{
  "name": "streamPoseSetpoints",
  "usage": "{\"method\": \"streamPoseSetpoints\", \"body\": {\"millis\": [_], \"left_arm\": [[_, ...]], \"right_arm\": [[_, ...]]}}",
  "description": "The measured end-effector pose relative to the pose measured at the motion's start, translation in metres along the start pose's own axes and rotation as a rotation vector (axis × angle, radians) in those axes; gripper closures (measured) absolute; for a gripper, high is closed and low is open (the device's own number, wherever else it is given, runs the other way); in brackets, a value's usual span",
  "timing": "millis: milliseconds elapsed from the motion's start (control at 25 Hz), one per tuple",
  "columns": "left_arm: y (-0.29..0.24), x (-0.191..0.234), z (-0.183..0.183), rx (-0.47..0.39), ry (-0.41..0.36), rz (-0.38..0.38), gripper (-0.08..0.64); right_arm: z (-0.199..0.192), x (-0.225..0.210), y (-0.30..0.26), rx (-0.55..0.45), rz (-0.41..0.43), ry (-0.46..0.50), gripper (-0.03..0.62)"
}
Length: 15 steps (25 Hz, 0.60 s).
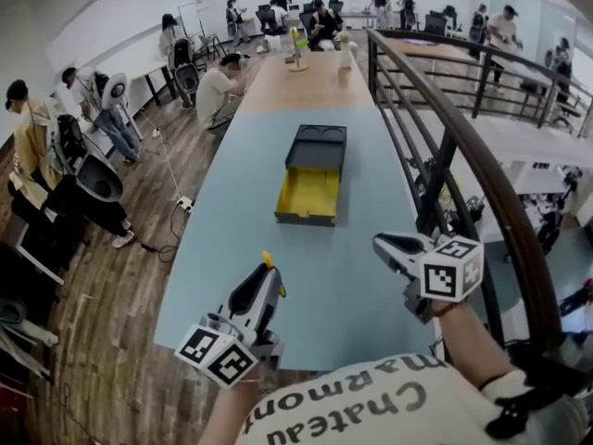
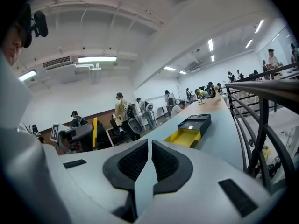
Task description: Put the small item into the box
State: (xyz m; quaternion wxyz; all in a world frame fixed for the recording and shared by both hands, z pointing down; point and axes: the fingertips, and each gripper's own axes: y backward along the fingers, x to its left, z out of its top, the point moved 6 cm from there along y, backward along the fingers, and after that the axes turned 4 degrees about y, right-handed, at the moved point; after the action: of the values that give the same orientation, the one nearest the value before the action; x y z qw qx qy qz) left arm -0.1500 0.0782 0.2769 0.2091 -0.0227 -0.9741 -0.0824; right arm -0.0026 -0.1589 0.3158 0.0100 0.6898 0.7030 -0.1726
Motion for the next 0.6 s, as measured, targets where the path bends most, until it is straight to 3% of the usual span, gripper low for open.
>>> {"method": "streamPoseSetpoints", "body": {"millis": [360,600], "left_arm": [[-0.017,0.019,-0.006,0.072,0.029,0.036,0.500],[-0.031,0.033,-0.011,0.137,0.047,0.013,0.500]], "right_arm": [[-0.023,-0.015,-0.023,0.046,0.008,-0.079,0.541],[-0.041,-0.019,-0.041,0.092,0.003,-0.138,0.541]]}}
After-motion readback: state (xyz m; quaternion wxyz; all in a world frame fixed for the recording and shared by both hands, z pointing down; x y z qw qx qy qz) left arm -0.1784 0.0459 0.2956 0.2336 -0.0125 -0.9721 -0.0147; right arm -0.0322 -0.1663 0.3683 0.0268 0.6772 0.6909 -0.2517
